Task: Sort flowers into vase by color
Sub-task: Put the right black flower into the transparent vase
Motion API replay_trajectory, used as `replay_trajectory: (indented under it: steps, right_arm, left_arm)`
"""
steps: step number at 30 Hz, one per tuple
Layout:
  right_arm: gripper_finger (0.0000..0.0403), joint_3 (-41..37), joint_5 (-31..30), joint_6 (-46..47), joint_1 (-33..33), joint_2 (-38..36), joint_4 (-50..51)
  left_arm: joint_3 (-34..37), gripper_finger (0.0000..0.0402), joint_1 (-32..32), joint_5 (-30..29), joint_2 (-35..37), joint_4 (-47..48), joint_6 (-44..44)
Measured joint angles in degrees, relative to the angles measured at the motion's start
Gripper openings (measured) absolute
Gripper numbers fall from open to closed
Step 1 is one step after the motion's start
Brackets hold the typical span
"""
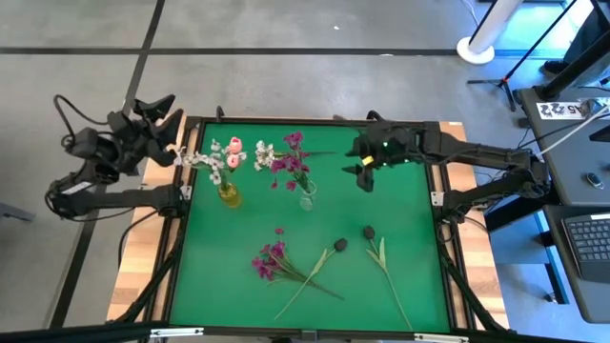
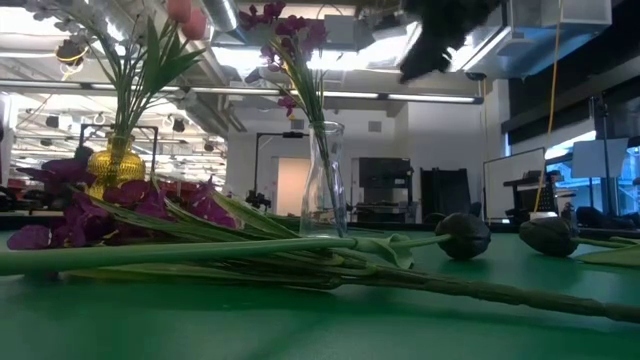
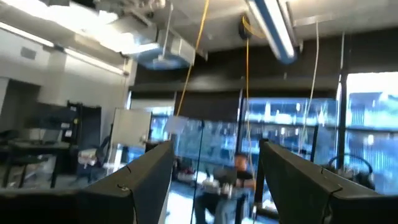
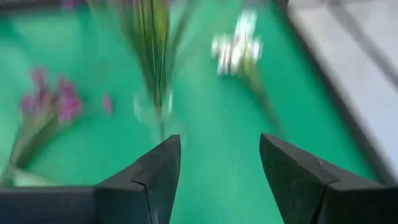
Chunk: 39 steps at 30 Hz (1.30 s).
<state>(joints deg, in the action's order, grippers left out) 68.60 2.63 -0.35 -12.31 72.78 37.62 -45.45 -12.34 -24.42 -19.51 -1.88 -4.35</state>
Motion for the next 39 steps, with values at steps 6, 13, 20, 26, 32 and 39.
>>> replay_trajectory:
  steps: [6, 13, 20, 26, 32, 39]
  right_arm:
    - [0.0218, 0.0, -2.3, 6.4, 5.5, 0.0, 9.9]
    - [0.0218, 0.0, -9.4, 9.1, 13.2, 0.0, 9.6]
    - [0.0218, 0.0, -12.7, 10.9, 15.5, 0.1, 9.2]
    - [0.0218, 0.0, -13.1, 12.4, 15.3, 0.1, 9.2]
    - [0.0218, 0.0, -15.4, 13.2, 15.3, 0.1, 9.3]
    - [0.0218, 0.0, -16.3, 12.4, 15.3, -0.3, 8.6]
  left_arm:
    - [-9.5, 0.0242, 0.0, -0.5, -6.2, 13.3, 1.1]
    - [-18.1, 0.0242, 3.3, 0.2, -15.8, 25.2, 3.3]
    - [-24.3, 0.0242, 14.5, 0.0, -25.1, 27.0, 1.7]
    - [-28.9, 0.0241, 28.6, -12.0, -33.3, 27.0, -1.9]
    - [-29.0, 0.0236, 41.3, -16.9, -41.2, 32.6, 7.9]
    - [-28.9, 0.0235, 48.3, -17.3, -52.4, 46.8, 32.6]
